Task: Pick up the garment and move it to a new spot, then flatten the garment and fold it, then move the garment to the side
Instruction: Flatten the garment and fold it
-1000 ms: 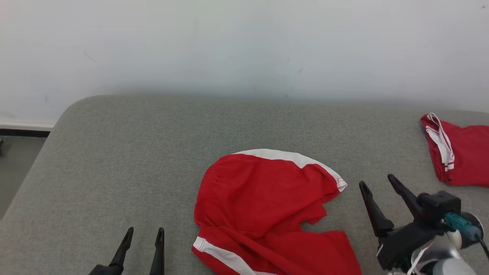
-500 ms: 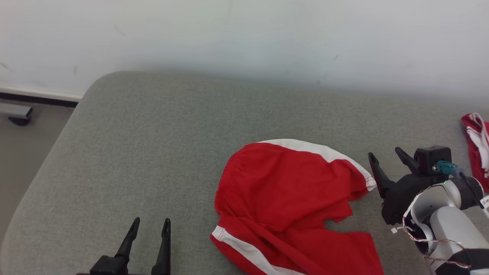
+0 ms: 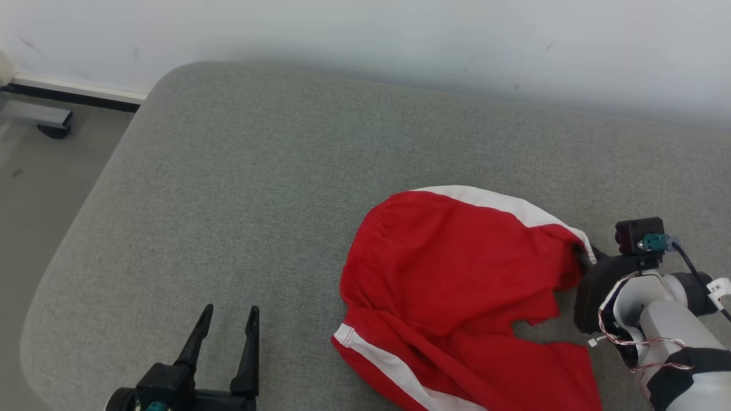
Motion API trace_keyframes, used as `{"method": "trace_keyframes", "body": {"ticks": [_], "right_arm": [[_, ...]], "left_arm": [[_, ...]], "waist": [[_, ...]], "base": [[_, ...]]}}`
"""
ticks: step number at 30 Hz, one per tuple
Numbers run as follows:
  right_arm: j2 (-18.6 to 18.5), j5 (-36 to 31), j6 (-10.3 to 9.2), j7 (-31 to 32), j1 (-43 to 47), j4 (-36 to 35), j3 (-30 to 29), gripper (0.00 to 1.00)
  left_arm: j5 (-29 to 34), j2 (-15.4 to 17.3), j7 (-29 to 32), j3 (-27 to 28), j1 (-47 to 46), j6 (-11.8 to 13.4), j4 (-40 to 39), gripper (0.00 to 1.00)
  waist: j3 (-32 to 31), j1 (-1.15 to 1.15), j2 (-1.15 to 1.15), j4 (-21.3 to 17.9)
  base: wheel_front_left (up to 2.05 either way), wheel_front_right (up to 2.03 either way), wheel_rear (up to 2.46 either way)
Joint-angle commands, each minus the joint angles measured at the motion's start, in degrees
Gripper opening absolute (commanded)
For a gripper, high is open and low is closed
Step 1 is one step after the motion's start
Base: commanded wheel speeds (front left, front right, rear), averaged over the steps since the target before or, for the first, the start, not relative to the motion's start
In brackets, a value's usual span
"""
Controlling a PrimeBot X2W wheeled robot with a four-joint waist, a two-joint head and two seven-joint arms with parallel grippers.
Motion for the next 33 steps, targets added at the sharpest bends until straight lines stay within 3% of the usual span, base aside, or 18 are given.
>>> {"method": "trace_keyframes", "body": {"ticks": [1, 12, 19, 20, 21, 33], "right_arm": [[-0.51, 0.73, -0.17, -0.24, -1.35, 0.58, 0.46, 0.0], [-7.04, 0.31, -0.17, -2.89, -18.03, 2.74, 3.46, 0.0], [-8.94, -1.17, -0.17, -5.32, -26.92, 8.97, 4.88, 0.0], [-8.92, -1.42, -0.17, -5.78, -27.41, 10.03, 4.99, 0.22], [-8.81, -1.63, -0.17, -5.88, -27.88, 11.22, 5.09, 1.0], [-6.71, 0.16, -0.17, -15.72, -25.85, 14.54, 6.53, 1.0]], "left_arm": [[0.15, -0.17, -0.15, 0.2, -0.76, -0.11, 0.24, 1.0], [0.32, -0.79, -0.15, -0.9, -2.77, -0.39, 0.86, 1.0], [-0.14, -1.08, -0.15, -1.89, -3.66, -0.36, 1.43, 1.0], [-0.13, -1.1, -0.15, -1.98, -3.72, -0.36, 1.46, 1.0], [-0.11, -1.11, -0.15, -2.07, -3.71, -0.37, 1.55, 1.0], [0.94, -0.08, -0.15, -1.36, -1.67, -0.41, 1.76, 1.0]], "waist": [[0.41, -0.01, -0.01, 0.13], [1.96, -0.01, -0.01, 0.92], [2.88, -0.01, -0.01, 2.72], [2.94, -0.01, -0.01, 2.87], [2.94, -0.01, -0.01, 2.97], [-1.64, -0.01, -0.01, -0.49]], "base": [[0.0, 0.0, 0.0], [0.0, 0.0, 0.0], [0.0, 0.0, 0.0], [0.0, 0.0, 0.0], [0.0, 0.0, 0.0], [0.0, 0.0, 0.0]]}}
